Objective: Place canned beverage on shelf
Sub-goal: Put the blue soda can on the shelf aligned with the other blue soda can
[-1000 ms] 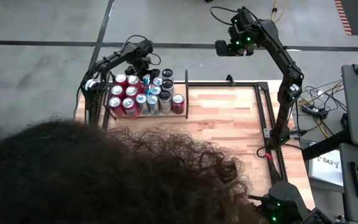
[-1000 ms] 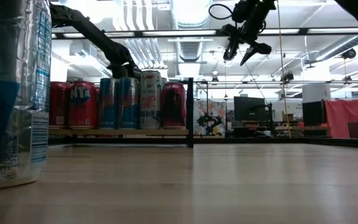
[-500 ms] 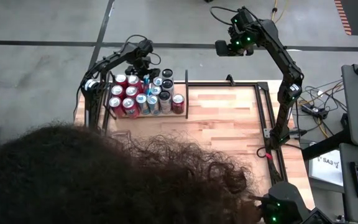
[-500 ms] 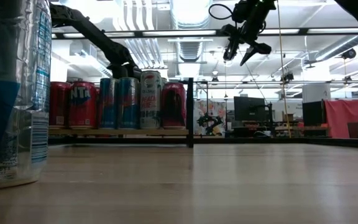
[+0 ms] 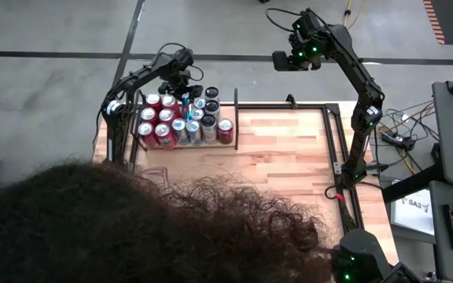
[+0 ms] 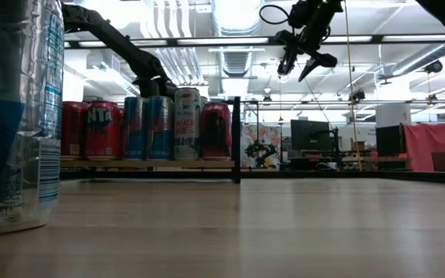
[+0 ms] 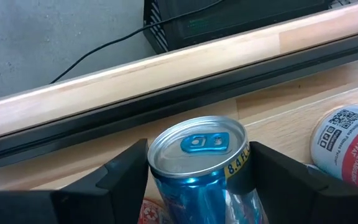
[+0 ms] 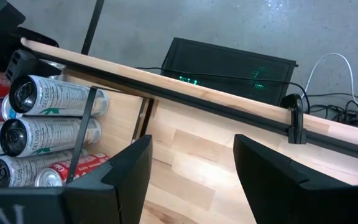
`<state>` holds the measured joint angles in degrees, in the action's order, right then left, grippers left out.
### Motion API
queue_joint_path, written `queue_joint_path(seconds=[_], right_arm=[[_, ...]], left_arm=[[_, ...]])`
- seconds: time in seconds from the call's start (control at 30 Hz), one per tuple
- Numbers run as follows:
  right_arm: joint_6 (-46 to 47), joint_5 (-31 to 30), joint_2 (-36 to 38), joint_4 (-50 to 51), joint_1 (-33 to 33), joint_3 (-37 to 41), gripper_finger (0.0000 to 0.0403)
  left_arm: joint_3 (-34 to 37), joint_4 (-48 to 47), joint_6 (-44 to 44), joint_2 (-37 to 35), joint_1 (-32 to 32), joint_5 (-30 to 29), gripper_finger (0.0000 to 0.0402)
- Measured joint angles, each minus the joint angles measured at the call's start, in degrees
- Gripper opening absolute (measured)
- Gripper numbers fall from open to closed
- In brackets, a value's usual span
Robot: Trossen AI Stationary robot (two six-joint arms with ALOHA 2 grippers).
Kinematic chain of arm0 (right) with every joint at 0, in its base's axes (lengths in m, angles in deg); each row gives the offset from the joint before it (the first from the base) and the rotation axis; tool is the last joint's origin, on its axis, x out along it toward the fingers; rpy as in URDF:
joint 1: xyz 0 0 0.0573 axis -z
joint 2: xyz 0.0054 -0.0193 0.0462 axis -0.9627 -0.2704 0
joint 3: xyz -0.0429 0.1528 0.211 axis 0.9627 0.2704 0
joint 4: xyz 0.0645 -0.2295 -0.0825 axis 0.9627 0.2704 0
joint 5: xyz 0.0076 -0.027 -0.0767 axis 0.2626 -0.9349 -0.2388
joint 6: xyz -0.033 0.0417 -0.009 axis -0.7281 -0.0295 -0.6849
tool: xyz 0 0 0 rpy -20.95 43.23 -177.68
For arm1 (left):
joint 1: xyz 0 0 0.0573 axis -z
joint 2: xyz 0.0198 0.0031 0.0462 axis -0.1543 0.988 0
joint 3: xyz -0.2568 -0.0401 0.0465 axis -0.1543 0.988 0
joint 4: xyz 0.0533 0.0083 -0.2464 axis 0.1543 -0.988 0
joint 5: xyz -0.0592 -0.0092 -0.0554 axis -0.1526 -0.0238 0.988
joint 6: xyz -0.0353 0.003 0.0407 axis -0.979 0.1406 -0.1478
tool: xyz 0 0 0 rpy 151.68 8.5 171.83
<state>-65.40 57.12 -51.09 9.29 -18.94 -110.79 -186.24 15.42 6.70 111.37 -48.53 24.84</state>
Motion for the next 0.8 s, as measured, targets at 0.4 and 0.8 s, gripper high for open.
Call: queue_joint_path(seconds=[0.4,0.8], right_arm=[[-0.1,0.0,0.0,0.0,0.0,0.0,0.0212],[-0.3,0.0,0.0,0.0,0.0,0.0,0.0212]], left_arm=[[-0.1,0.1,0.0,-1.7,0.0,0.0,0.0235],[-0.1,0.0,0.5,-2.8,0.0,0.0,0.0235]])
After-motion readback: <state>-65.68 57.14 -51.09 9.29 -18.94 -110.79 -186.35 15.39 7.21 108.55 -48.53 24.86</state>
